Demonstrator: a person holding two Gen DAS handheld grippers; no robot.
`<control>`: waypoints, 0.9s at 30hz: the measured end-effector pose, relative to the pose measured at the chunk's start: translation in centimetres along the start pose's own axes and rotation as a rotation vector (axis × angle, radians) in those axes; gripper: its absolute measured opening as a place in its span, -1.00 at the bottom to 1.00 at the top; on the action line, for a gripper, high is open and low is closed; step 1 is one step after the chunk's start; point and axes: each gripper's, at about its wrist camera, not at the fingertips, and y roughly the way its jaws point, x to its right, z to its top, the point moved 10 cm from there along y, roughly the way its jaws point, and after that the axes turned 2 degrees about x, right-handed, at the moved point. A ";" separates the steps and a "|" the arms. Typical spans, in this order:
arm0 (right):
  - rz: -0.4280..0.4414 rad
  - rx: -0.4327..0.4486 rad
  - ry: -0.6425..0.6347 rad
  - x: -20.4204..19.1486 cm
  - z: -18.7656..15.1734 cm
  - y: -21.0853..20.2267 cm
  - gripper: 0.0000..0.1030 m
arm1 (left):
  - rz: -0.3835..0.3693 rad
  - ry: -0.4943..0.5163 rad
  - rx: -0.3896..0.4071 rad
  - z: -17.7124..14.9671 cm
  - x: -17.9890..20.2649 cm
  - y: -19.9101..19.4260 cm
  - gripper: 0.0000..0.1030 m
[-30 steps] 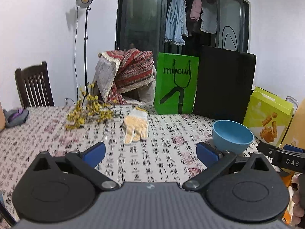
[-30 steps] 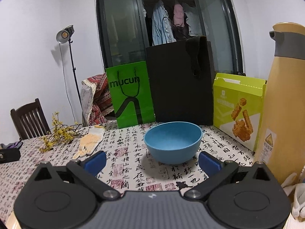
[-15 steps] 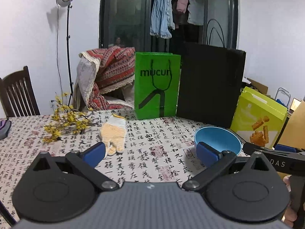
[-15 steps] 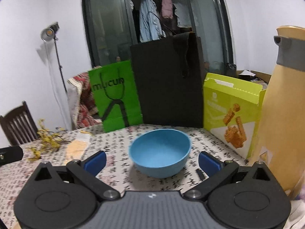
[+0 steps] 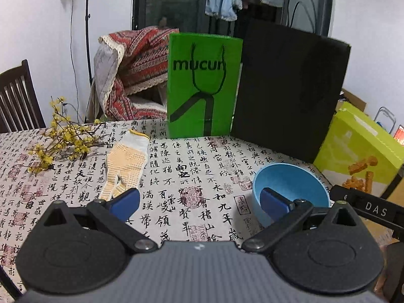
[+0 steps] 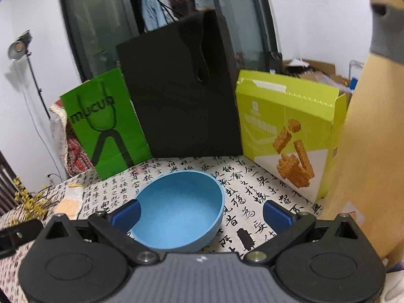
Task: Organize plates and bowls
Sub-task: 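Lower both open grippers around the rim of the blue bowl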
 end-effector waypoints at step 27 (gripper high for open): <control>-0.011 -0.066 0.124 3.7 -1.6 9.0 1.00 | 0.072 -0.005 -0.090 -1.0 4.4 10.1 1.00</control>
